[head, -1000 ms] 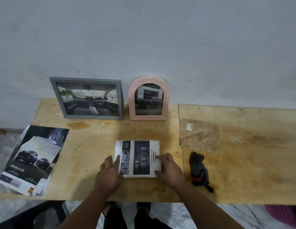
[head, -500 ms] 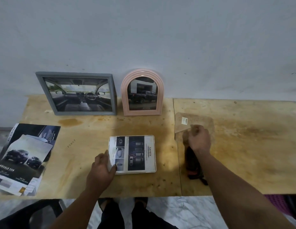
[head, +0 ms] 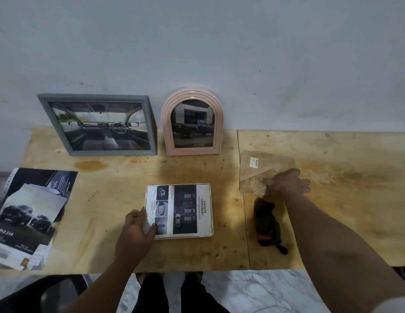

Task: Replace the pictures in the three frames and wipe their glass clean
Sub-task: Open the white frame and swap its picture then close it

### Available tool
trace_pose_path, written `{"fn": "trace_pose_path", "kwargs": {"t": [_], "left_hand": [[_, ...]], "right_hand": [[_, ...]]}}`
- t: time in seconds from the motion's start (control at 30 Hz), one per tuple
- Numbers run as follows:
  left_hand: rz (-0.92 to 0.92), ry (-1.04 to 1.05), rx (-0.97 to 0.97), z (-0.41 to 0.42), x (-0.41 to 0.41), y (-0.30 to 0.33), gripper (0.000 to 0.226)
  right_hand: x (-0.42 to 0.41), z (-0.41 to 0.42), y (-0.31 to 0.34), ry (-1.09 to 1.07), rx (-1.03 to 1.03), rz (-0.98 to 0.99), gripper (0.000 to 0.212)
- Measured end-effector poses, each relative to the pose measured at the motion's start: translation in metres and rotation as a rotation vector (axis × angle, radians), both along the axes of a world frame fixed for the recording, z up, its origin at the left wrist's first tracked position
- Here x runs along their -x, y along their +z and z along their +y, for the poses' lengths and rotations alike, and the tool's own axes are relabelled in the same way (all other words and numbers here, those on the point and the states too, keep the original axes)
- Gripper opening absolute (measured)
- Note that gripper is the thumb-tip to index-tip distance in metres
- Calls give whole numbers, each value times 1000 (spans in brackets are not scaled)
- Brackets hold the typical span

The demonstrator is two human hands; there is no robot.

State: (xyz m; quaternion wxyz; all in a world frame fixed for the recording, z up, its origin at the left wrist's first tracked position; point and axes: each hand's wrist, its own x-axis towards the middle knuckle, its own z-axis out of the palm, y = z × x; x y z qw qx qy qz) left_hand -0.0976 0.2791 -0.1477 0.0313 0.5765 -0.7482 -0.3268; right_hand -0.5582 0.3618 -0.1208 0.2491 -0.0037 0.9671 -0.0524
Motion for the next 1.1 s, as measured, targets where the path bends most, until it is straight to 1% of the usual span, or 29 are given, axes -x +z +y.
{"fn": "trace_pose_path", "kwargs": {"t": [0.07,0.3,0.4,0.47,0.5,0.53,0.63,0.67,0.7,0.77,0.9,1.1], "left_hand": [[2,8,-13,0,1,-2,63],[-1,-5,-57,-2,1,-4,67],[-1,-20,-68,-6,0,-7,67],[-12,-11,-76,-8,-3,-9,66],[-21,-7,-83,-8,-4,-10,67],[-31,-5,-87,-8,-5,-11,67],[-42,-11,-102,-8,-3,-9,69],[-46,-15,-110,-9,-2,-7,69],[-52,-15,-117,-9,1,-4,67],[-54,-11,-131,-9,4,3,61],[-10,39,-154,-6,2,11,45],[42,72,-166,-3,-5,7,45]], "right_hand": [[-1,0,3,-23,-4,-6,126],[9,4,4,-46,-82,-50,136],[11,4,11,-46,-45,-27,135],[11,11,17,-52,67,-16,129],[12,17,21,-46,145,-24,123],[13,24,27,-42,242,-33,111],[15,40,50,-81,528,-6,57],[14,42,58,-105,606,6,46],[12,44,66,-123,680,10,41],[0,44,80,-144,783,3,39],[-49,36,90,-134,869,-79,41],[-147,23,63,38,895,-347,43]]}}
